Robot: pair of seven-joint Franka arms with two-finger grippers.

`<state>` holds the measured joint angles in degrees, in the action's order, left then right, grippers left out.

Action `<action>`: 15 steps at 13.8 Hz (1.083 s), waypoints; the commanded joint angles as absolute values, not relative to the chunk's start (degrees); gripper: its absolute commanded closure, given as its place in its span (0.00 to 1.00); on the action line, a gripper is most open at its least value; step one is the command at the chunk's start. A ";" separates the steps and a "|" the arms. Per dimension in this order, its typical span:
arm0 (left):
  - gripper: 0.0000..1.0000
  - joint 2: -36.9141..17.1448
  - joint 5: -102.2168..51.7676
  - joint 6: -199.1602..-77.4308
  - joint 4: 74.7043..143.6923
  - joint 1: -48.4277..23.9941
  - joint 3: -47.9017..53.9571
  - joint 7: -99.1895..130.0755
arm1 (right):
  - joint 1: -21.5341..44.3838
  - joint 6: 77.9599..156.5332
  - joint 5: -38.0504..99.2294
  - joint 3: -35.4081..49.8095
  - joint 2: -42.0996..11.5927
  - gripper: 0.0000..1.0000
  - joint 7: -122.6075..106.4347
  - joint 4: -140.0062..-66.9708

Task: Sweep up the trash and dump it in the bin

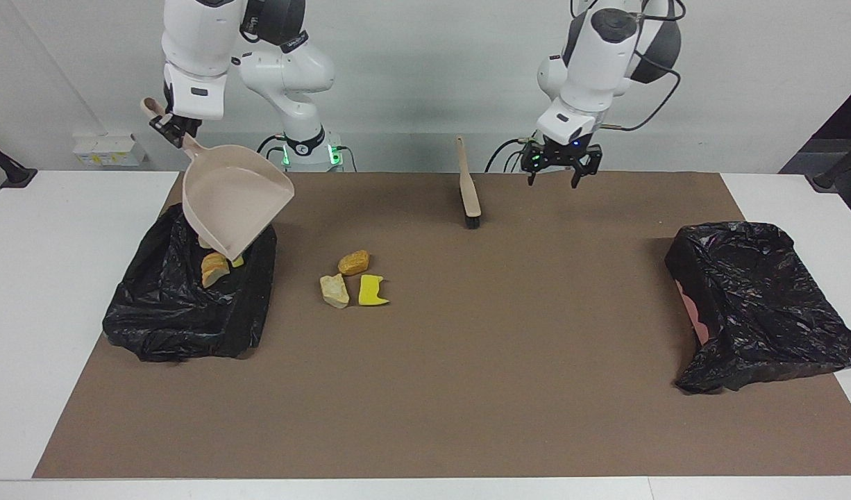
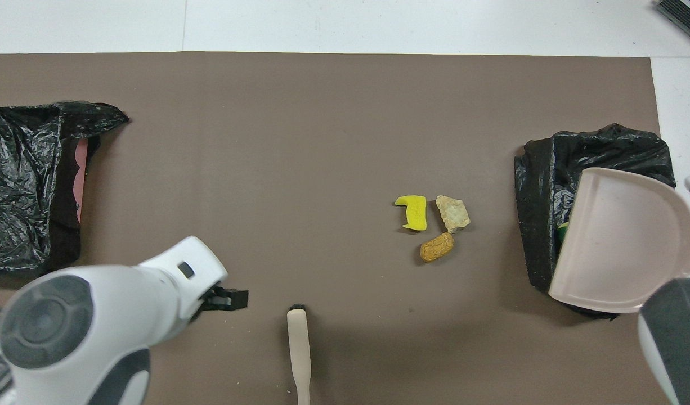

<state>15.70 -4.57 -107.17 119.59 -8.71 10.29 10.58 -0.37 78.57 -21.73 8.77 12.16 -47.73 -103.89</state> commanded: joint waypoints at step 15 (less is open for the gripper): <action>0.00 0.79 -2.90 -86.48 84.02 -6.77 -0.88 -8.17 | 28.99 109.93 1.15 11.34 -24.66 1.00 38.31 -84.66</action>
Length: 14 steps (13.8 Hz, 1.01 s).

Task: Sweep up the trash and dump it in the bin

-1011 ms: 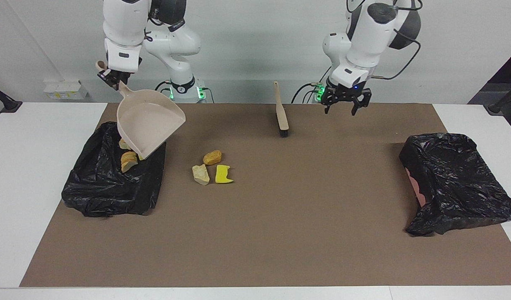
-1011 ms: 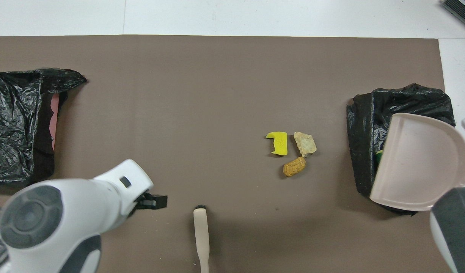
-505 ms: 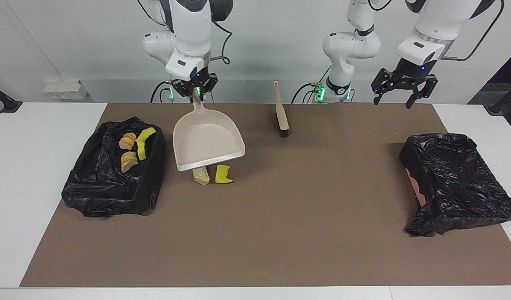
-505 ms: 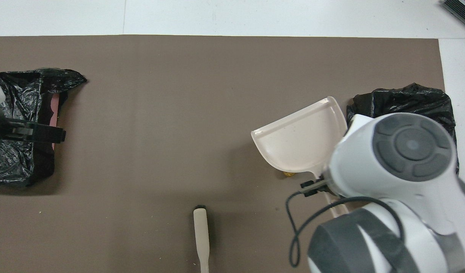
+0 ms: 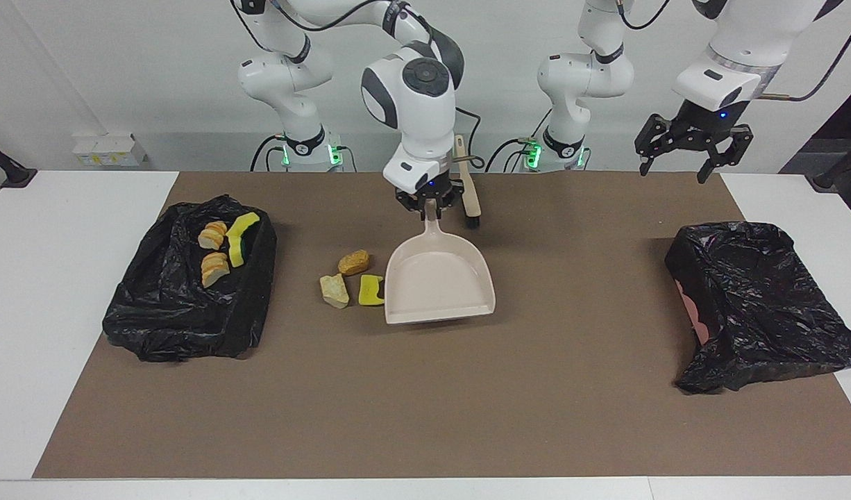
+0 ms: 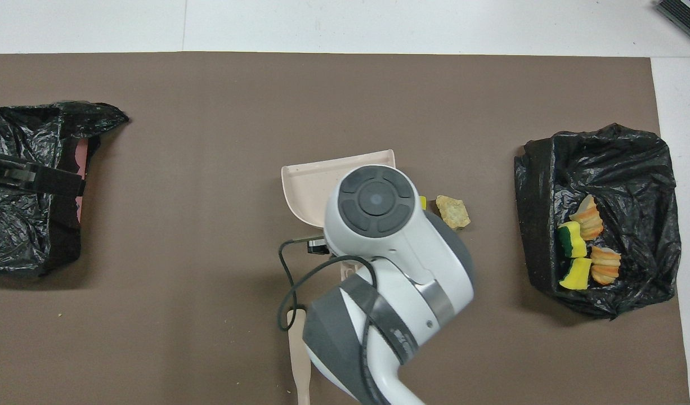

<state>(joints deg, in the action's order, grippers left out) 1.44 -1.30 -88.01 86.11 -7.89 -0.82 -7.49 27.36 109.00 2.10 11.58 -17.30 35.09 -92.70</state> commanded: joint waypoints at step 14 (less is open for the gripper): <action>0.00 2.29 -2.55 -87.01 85.78 -7.29 -0.79 -6.33 | 31.20 131.22 0.88 11.60 -31.64 0.84 41.13 -87.36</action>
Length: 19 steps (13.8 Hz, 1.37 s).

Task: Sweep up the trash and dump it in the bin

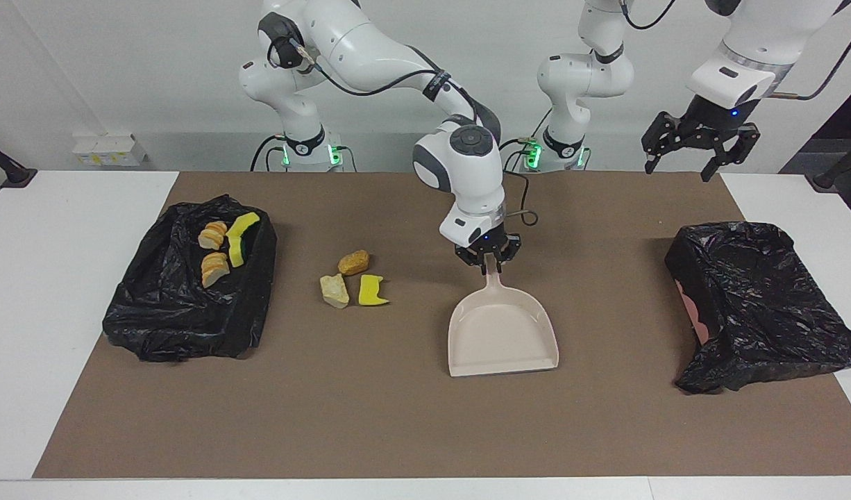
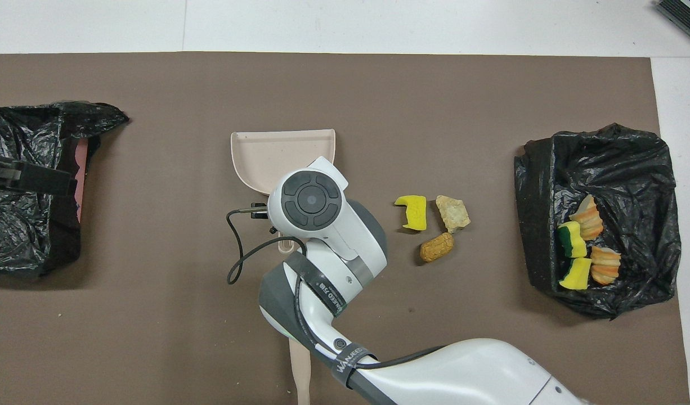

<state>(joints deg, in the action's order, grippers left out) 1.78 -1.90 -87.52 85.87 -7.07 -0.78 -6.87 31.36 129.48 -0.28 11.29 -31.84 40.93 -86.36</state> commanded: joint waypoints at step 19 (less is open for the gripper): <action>0.00 -12.37 4.01 -113.72 97.38 -7.47 17.12 17.28 | 39.98 125.05 15.20 20.48 1.50 0.00 39.81 -127.07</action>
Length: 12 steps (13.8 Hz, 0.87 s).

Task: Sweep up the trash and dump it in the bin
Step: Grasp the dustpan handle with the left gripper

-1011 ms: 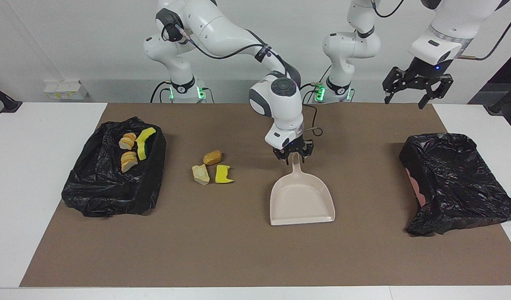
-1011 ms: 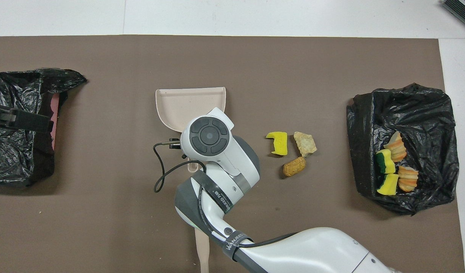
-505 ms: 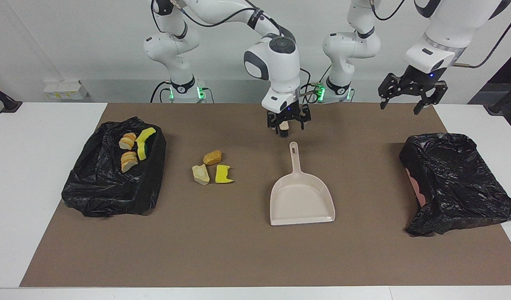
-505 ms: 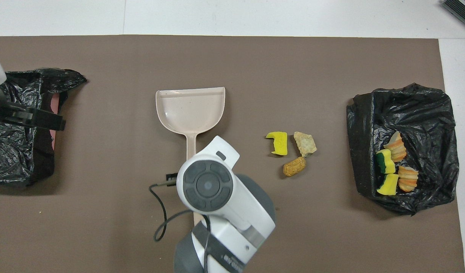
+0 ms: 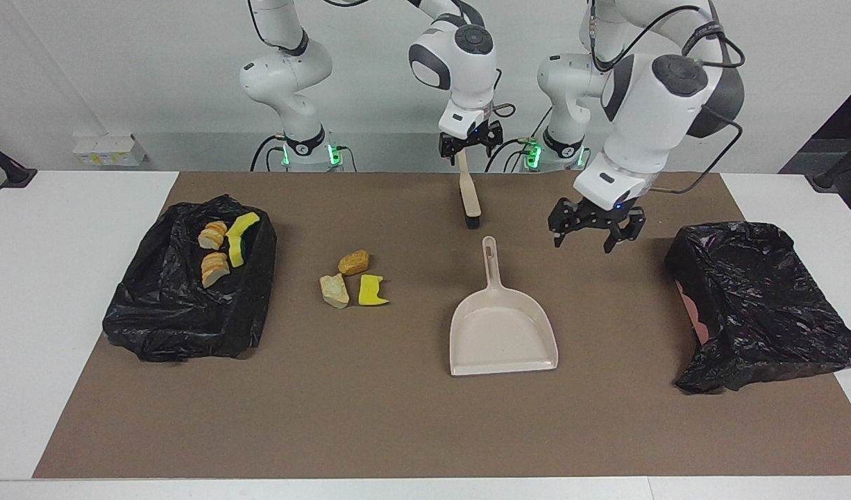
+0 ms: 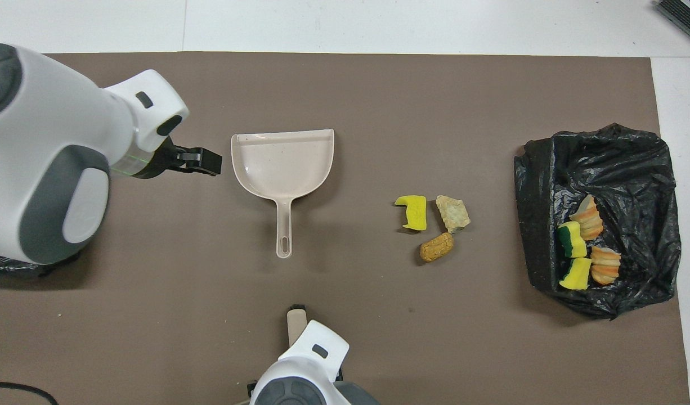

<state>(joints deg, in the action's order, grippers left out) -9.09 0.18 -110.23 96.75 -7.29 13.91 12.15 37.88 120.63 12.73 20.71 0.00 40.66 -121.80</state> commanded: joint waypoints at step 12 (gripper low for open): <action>0.24 -14.68 8.17 -126.39 112.58 -6.94 26.19 29.09 | 46.14 133.77 18.90 20.48 1.14 1.00 41.92 -135.35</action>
